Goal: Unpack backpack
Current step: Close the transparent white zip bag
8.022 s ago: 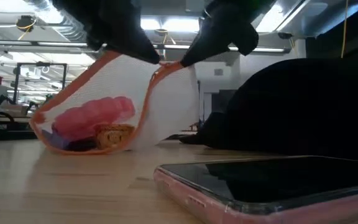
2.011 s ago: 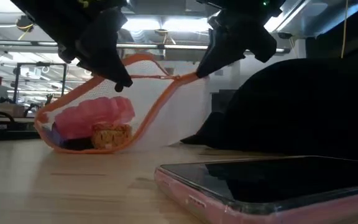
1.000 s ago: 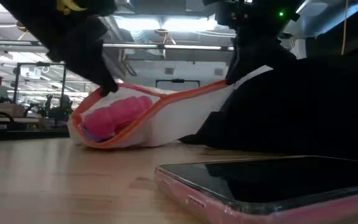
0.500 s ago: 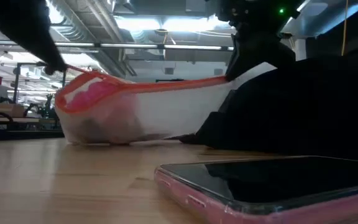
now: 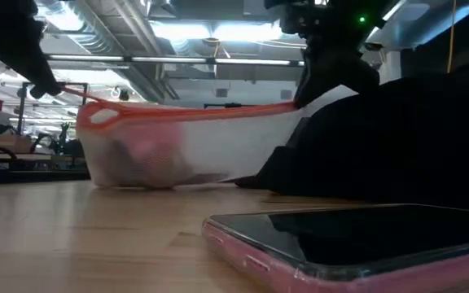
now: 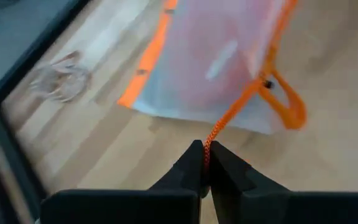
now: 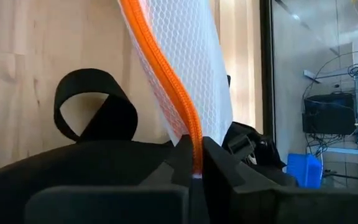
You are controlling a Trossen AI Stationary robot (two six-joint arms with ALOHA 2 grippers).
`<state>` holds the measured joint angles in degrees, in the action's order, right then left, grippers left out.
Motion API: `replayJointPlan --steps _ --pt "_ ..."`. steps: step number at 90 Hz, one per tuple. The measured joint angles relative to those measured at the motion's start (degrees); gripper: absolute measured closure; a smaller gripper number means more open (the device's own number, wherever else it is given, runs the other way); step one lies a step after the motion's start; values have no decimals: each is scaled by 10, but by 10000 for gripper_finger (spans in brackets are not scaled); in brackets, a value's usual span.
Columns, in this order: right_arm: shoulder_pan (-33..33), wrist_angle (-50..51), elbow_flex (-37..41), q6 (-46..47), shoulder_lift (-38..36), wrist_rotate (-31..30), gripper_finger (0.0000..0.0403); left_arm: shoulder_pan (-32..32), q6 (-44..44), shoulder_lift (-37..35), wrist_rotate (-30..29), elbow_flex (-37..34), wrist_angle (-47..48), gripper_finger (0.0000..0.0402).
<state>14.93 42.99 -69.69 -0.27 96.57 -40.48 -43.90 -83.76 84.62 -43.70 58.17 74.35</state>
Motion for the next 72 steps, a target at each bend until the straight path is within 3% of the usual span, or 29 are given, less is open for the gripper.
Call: replayJointPlan --steps 10,20,40,72 --pt "-1 -3 0 0 0 0 402 0 -132 0 -10 2 87 400" --pt "-1 -12 0 -2 0 1 402 -11 -189 0 -10 2 127 400" --pt "-1 -35 0 -20 0 1 402 -6 -236 0 36 1 157 400" --pt "-9 -58 0 -37 0 15 402 37 -225 -2 50 0 157 400"
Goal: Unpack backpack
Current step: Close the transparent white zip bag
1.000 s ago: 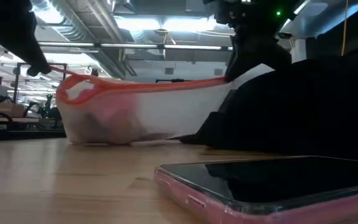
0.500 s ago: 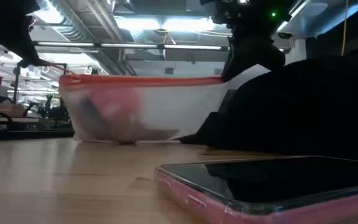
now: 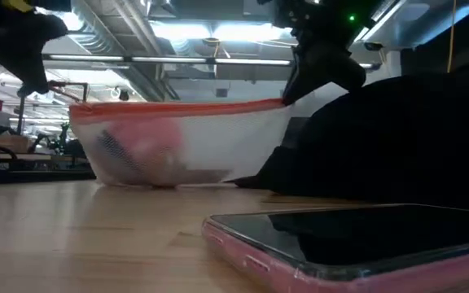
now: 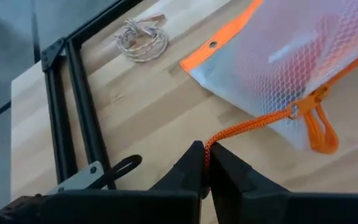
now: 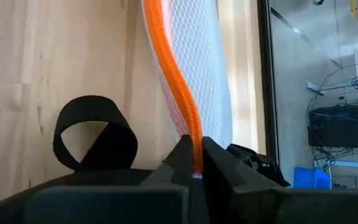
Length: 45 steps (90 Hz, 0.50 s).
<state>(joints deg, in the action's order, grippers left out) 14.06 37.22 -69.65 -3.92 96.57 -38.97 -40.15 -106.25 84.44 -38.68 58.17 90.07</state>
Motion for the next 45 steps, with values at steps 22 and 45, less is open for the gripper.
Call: replayJointPlan --steps 22,45 --pt "0 3 0 -5 0 6 402 8 97 0 91 0 -14 400" --pt "0 -5 0 -10 0 27 402 8 233 0 164 0 -66 400"
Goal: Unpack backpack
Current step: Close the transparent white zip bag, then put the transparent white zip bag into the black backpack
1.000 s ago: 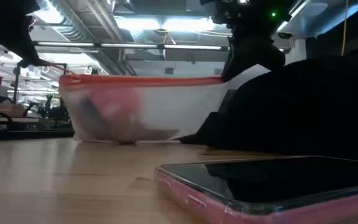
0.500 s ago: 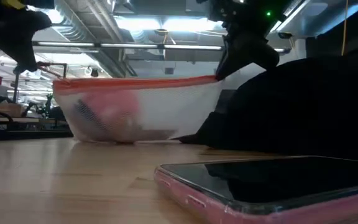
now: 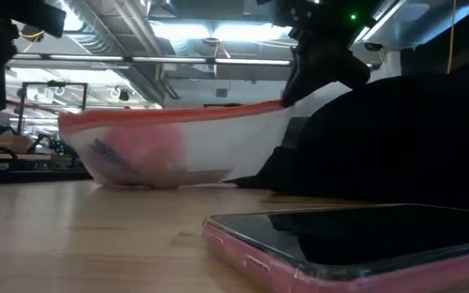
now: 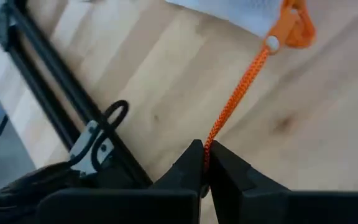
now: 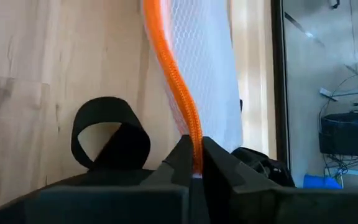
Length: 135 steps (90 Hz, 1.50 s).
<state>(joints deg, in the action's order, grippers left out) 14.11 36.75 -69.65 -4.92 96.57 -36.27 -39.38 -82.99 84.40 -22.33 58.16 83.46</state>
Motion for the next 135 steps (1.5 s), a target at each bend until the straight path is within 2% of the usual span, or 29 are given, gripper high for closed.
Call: replayJointPlan --steps 8,24,31,51,66,90,97,109,117,127,135 --pt "0 -15 0 0 0 6 402 0 45 0 10 0 -31 400" --pt "0 -60 0 -18 0 74 402 5 151 0 53 0 -126 400" --pt "0 -68 0 -27 0 87 402 5 190 0 65 0 -159 400" --pt "0 -90 0 -28 0 108 402 5 232 0 63 0 -213 400" --pt "0 -125 0 -30 1 194 402 5 242 0 -6 0 -237 386" --pt "1 -201 0 -55 36 316 402 5 232 0 -131 0 -244 301" --pt "2 -211 0 -61 50 313 402 5 249 0 -150 0 -269 274" --pt "0 -234 0 -62 54 281 402 -13 428 6 -161 -1 -415 228" --pt "-3 -256 0 -74 54 269 402 -20 511 12 -193 -1 -470 200" --pt "-3 -277 0 -78 53 268 402 -12 524 23 -258 0 -464 166" --pt "-3 -283 0 -83 53 268 402 4 506 36 -275 0 -455 140"
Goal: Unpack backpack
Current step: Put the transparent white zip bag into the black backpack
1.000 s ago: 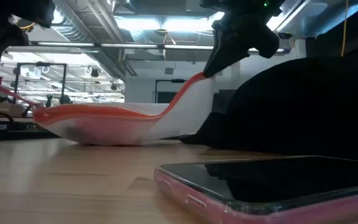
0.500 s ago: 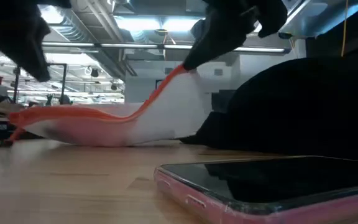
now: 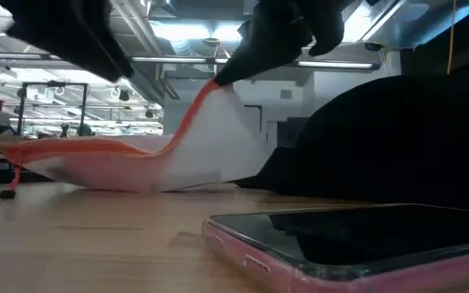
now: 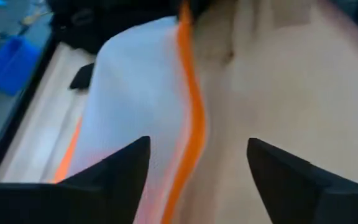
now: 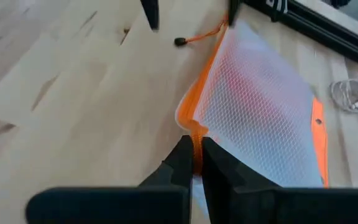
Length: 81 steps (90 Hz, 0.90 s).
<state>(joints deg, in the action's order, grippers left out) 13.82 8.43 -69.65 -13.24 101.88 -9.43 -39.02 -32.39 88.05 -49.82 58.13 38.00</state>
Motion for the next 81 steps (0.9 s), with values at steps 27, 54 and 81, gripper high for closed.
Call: replayJointPlan --steps 27,54,81 --pt "-5 -29 0 7 -11 -11 402 36 24 81 52 0 -4 111" --pt "-8 -32 0 9 -16 -11 402 76 -92 115 35 0 85 117" --pt "-8 -41 0 10 -17 -11 402 83 -92 115 10 0 85 202"
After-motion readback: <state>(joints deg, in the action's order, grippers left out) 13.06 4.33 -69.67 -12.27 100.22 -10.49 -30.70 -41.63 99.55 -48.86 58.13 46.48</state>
